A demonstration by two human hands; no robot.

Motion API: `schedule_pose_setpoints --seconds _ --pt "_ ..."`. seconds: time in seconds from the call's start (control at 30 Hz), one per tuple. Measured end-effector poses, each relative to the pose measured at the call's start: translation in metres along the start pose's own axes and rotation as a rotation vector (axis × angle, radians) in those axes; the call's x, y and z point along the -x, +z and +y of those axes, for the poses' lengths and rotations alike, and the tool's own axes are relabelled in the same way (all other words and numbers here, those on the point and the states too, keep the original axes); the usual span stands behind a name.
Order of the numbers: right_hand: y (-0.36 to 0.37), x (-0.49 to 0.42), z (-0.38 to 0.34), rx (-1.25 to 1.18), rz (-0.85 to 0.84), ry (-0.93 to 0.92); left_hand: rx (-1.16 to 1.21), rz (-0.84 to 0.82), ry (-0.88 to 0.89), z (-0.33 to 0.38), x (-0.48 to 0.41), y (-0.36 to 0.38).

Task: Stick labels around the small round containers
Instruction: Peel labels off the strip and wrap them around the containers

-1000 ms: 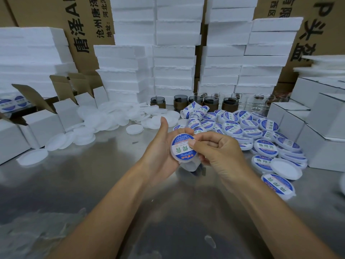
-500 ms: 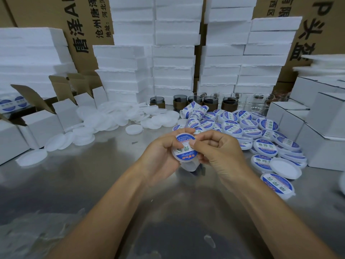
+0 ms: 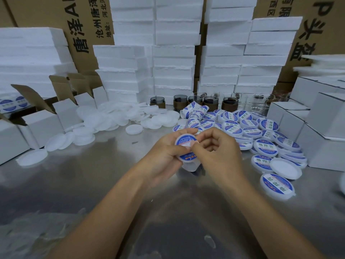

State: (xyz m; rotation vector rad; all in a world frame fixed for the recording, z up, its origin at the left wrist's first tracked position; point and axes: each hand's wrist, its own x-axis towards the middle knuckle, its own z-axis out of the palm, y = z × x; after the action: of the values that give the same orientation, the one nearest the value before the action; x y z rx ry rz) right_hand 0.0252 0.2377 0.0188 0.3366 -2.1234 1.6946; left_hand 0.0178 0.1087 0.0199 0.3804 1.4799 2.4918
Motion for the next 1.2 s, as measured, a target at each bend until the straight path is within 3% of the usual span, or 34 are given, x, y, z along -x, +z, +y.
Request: schedule_pose_setpoints --seconds 0.23,0.3,0.4,0.53,0.7,0.9,1.1,1.2 --pt "-0.0002 0.0024 0.0041 0.296 0.026 -0.165 -0.033 -0.005 0.084 -0.0007 0.0019 0.0063" --pt "-0.0008 0.003 0.0054 0.345 0.073 -0.134 -0.013 0.006 0.104 0.0012 0.0022 0.0057" --pt "0.0001 0.0014 0.0043 0.207 0.067 0.025 0.013 0.027 0.127 0.0026 0.0023 0.0039" --pt "-0.0009 -0.0026 0.0001 -0.139 -0.121 0.248 0.023 0.007 0.125 0.0022 0.0016 0.003" --pt "-0.0023 -0.0012 0.0013 -0.322 -0.222 0.192 -0.024 -0.046 0.094 0.0007 0.0015 0.0032" --pt "-0.0031 -0.0035 0.0006 -0.358 -0.052 0.177 -0.232 0.041 0.164 -0.0045 0.0004 0.0012" --pt "-0.004 -0.0031 -0.0016 -0.367 -0.083 0.19 -0.317 0.163 0.244 -0.0036 -0.0019 -0.0027" --pt "-0.0039 -0.0041 -0.0003 -0.37 -0.037 0.182 -0.362 0.142 0.254 -0.0054 -0.002 -0.0024"
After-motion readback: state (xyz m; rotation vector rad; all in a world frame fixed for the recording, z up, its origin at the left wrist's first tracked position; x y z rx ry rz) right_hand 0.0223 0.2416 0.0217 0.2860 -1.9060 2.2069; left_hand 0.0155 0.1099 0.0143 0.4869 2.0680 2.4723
